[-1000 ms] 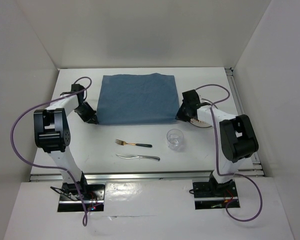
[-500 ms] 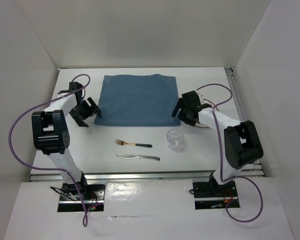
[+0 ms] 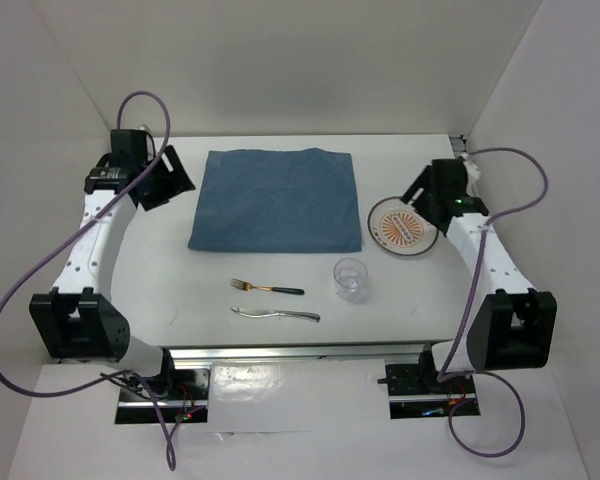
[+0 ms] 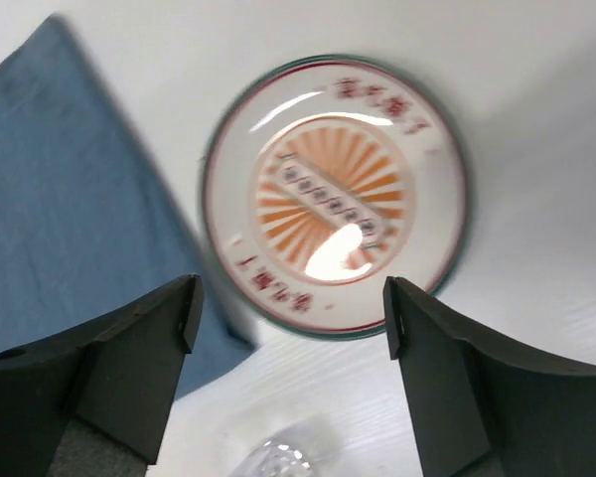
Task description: Set the dinner table for one person
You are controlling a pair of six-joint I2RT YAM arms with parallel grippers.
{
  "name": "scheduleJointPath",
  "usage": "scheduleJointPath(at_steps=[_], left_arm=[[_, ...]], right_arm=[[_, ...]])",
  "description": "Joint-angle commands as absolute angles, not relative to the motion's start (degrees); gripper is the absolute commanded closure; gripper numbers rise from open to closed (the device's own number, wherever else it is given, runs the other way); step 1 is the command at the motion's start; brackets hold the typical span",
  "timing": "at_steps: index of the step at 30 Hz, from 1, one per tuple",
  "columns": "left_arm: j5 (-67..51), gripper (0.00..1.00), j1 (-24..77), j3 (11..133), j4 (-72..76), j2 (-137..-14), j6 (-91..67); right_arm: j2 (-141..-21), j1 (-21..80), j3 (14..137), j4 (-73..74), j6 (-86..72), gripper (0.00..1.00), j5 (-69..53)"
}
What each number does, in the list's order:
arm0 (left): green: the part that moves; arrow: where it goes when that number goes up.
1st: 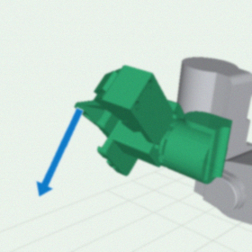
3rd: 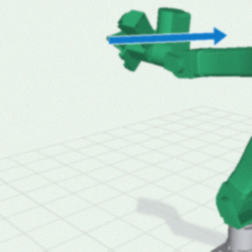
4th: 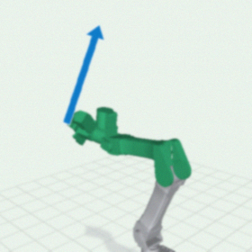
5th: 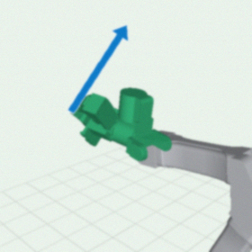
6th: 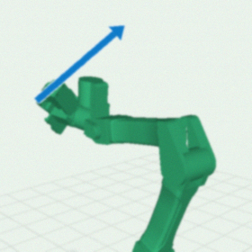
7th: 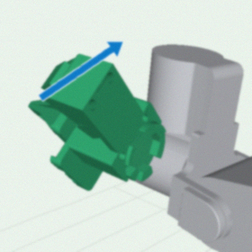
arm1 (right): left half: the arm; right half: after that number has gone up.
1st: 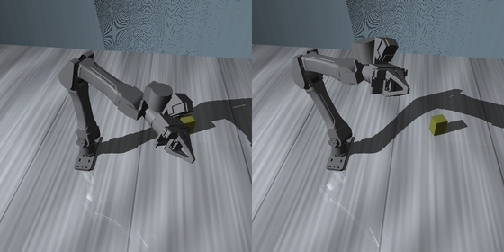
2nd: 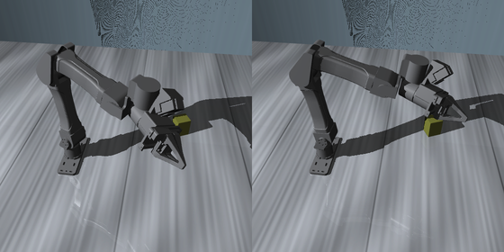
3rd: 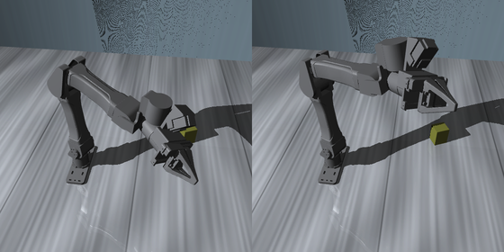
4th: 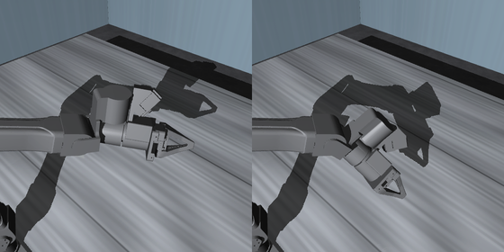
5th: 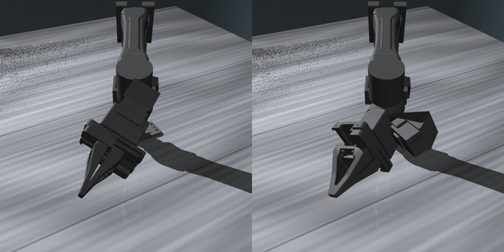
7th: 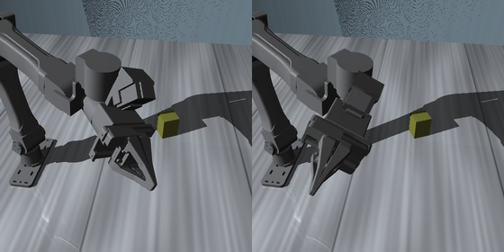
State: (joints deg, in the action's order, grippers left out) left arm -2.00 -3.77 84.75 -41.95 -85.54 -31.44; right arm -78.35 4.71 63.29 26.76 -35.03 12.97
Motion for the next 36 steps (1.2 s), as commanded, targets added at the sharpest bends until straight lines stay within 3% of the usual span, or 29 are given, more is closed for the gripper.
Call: scheduleJointPath(at_steps=[1, 2, 4, 7, 11, 27, 31, 35, 36], left_arm=[[-3.6, 0.14, 1.91, 81.13, -40.7, -81.83, -26.72], [-3.6, 0.14, 2.89, 81.12, -40.69, -81.83, -26.72], [-4.13, 0.12, 5.08, 80.33, -40.69, -81.12, -26.72], [-3.25, 0.1, 7.03, 79.63, -41.39, -80.6, -26.2], [-3.51, 0.03, 7.91, 79.63, -41.4, -81.47, -25.67], [0.0, 0.03, 8.44, 82.35, -43.24, -83.4, -25.05], [-1.05, 0.03, 8.44, 82.97, -43.24, -83.94, -25.58], [-1.05, 0.03, 8.44, 82.97, -43.24, -84.46, -25.58], [-1.05, 0.03, 8.44, 82.97, -43.24, -84.46, -25.58]], right_arm=[[-77.26, -5.76, 59.7, 33.05, -35.16, 0.14, 4.35], [-77.26, -7.11, 58.11, 31.83, -35.16, 0.13, -2.57], [-74.55, -8.69, 54.34, 28.84, -37.16, 0.07, -5.44], [-70.94, -12.81, 46.26, 24.72, -38.58, 0.07, -8.69], [-69.79, -15.29, 41.67, 19.52, -39.55, 0.11, -11.68], [-83.93, -15.82, 37.09, 3.08, -42.71, 0.2, -14.58], [-86.56, -15.82, 37.71, -0.08, -43.24, 0.3, -14.59], [-87.71, -15.82, 37.71, -2.45, -43.86, 0.51, -13.81], [-87.71, -15.82, 37.71, -2.46, -43.86, 0.65, -13.28]])
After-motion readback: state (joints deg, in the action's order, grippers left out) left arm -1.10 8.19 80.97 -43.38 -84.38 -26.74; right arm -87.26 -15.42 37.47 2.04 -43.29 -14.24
